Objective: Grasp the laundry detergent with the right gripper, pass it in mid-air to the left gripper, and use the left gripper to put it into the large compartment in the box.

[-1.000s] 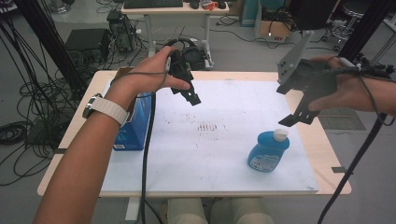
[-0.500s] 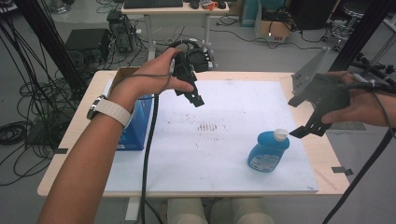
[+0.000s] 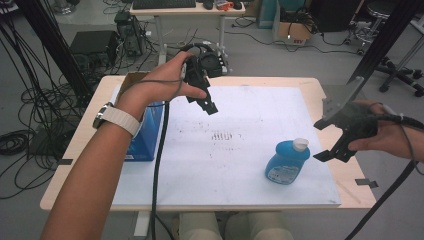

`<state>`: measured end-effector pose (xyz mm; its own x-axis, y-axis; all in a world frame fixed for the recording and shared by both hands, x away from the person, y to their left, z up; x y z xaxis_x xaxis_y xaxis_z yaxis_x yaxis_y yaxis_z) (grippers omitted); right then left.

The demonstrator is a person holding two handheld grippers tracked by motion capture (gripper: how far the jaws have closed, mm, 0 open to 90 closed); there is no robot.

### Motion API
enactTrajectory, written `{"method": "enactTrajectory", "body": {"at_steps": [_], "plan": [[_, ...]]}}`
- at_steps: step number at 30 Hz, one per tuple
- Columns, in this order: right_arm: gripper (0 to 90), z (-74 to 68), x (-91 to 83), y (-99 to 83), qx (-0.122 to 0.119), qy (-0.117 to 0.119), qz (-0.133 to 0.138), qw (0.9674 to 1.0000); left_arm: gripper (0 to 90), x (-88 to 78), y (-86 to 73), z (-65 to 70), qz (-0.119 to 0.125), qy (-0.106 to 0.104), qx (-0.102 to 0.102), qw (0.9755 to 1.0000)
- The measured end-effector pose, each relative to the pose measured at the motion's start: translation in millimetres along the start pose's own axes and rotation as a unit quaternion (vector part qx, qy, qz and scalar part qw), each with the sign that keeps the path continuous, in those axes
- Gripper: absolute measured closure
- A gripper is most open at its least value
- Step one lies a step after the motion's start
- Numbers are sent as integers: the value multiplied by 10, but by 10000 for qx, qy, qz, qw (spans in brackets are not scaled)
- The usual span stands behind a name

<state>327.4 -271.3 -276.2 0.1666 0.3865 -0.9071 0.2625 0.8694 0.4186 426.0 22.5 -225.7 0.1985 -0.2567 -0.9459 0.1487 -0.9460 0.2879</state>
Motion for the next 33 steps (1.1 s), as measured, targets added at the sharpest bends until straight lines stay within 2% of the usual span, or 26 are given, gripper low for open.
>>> {"method": "enactTrajectory", "body": {"at_steps": [2,3,18,23,33], "plan": [[85,6,23,-28,25,-35,53,10000,146,-1,-2,-2,2,4,-2,10000],[85,-12,64,-67,239,-20,198,9995,146,3,-3,1,4,3,-9,10000],[70,30,298,-283,165,-57,648,9977,146,29,-5,-3,31,15,-50,10000],[59,40,346,-319,242,-75,744,9969,146,41,-21,-12,15,9,-93,10000],[42,57,437,-381,325,-95,1110,9932,146,74,-39,-21,12,-7,-108,9999]]}}
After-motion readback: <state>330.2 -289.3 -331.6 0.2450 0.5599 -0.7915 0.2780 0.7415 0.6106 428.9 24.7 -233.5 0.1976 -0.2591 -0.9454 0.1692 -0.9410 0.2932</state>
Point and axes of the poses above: each handheld gripper's, and its own axes: x roughly forward along the jaws, y roughly out of its top, z roughly to its right, the point moved 7 cm from there along x, roughly forward along the jaws
